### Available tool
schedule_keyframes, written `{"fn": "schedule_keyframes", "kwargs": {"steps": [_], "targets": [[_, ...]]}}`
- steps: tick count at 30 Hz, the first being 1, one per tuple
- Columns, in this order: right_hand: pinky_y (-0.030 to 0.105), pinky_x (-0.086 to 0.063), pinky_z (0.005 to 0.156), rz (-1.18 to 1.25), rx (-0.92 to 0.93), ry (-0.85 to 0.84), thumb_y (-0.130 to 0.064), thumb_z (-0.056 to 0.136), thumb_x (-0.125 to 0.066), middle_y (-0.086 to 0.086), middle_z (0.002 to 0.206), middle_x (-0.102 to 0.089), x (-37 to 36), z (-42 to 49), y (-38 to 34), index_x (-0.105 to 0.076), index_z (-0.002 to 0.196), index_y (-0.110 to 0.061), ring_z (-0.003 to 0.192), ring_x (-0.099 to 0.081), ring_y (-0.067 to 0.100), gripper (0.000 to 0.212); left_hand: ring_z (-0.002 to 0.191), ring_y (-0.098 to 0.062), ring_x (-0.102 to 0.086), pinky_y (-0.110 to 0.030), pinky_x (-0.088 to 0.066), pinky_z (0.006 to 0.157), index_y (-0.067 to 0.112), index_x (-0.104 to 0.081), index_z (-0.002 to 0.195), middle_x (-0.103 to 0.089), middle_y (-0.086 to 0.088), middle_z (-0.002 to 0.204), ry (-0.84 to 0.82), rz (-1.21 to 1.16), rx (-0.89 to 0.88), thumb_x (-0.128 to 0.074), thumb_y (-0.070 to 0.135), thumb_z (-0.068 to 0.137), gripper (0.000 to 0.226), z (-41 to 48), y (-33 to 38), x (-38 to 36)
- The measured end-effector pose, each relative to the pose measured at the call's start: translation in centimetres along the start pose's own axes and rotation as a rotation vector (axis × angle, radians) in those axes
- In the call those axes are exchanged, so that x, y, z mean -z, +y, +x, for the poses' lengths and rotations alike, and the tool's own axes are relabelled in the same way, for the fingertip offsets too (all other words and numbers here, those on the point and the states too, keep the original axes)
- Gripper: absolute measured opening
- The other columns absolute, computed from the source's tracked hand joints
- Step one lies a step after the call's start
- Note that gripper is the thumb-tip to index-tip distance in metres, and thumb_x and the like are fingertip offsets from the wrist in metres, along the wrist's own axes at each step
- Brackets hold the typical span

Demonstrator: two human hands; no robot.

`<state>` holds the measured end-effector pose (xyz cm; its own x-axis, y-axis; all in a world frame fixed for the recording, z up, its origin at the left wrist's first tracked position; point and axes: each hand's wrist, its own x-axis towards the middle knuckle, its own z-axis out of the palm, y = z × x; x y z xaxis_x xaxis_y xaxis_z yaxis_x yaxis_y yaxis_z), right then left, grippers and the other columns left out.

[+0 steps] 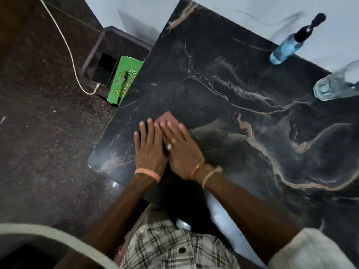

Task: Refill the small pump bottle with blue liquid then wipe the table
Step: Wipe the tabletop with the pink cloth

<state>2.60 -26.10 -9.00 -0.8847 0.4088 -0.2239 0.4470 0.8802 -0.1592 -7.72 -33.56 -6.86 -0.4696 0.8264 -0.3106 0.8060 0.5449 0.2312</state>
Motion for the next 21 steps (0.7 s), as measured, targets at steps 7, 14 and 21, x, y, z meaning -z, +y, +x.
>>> {"fn": "schedule_keyframes", "kwargs": {"steps": [7, 14, 21], "targets": [[0.052, -0.013, 0.121, -0.022, -0.161, 0.002, -0.036, 0.098, -0.038, 0.016, 0.160, -0.023, -3.6, -18.9, 4.3, -0.023, 0.155, -0.007, 0.150, -0.016, 0.032, 0.065, 0.139, -0.040, -0.041, -0.057, -0.038, 0.111, 0.006, -0.060, 0.134, -0.044, -0.020, 0.150, -0.118, 0.078, -0.628, -0.066, 0.033, 0.086, 0.055, -10.1, 2.8, -5.1], [0.050, -0.010, 0.121, 0.124, -0.526, 0.143, -0.035, 0.090, -0.043, 0.020, 0.158, -0.026, -0.6, -12.0, 4.1, -0.032, 0.151, -0.004, 0.148, -0.018, 0.035, 0.070, 0.147, -0.035, -0.025, -0.046, -0.018, 0.121, -0.005, -0.041, 0.145, -0.033, -0.021, 0.155, -0.055, -0.370, -0.230, -0.048, 0.010, 0.101, 0.047, -9.0, 7.3, -5.0], [0.047, -0.021, 0.120, 0.143, -0.075, 0.008, -0.034, 0.099, -0.045, 0.011, 0.160, -0.027, -4.5, -27.5, 3.0, -0.042, 0.147, -0.012, 0.149, -0.022, 0.027, 0.053, 0.151, -0.027, 0.000, -0.038, 0.001, 0.122, 0.003, -0.032, 0.151, -0.010, -0.010, 0.162, -0.084, -0.222, -0.381, -0.046, 0.021, 0.104, 0.053, -12.2, 9.2, -7.4]]}}
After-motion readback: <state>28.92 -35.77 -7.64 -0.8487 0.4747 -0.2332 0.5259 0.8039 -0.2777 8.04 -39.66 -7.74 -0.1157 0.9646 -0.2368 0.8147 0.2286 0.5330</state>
